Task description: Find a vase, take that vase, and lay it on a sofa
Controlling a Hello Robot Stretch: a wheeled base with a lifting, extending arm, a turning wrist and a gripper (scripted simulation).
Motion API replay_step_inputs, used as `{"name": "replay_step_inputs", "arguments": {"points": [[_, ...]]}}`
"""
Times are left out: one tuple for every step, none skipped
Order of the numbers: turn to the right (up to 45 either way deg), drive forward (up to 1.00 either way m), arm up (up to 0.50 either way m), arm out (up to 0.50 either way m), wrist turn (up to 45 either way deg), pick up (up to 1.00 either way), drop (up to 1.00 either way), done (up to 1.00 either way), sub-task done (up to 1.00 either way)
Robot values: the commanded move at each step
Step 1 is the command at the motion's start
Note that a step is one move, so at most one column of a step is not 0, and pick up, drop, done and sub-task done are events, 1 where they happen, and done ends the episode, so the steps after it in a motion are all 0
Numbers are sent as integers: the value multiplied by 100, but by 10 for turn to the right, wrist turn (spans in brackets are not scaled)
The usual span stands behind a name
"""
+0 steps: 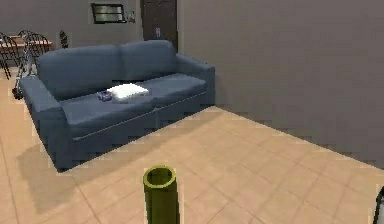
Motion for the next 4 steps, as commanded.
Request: {"name": "replay_step_inputs", "arguments": {"points": [[0, 45, 0, 0, 0, 0, 0, 0, 0], [0, 100, 0, 0, 0, 0, 0, 0, 0], [60, 0, 0, 0, 0, 0, 0, 0, 0], [0, 50, 0, 0, 0, 0, 0, 0, 0]]}}
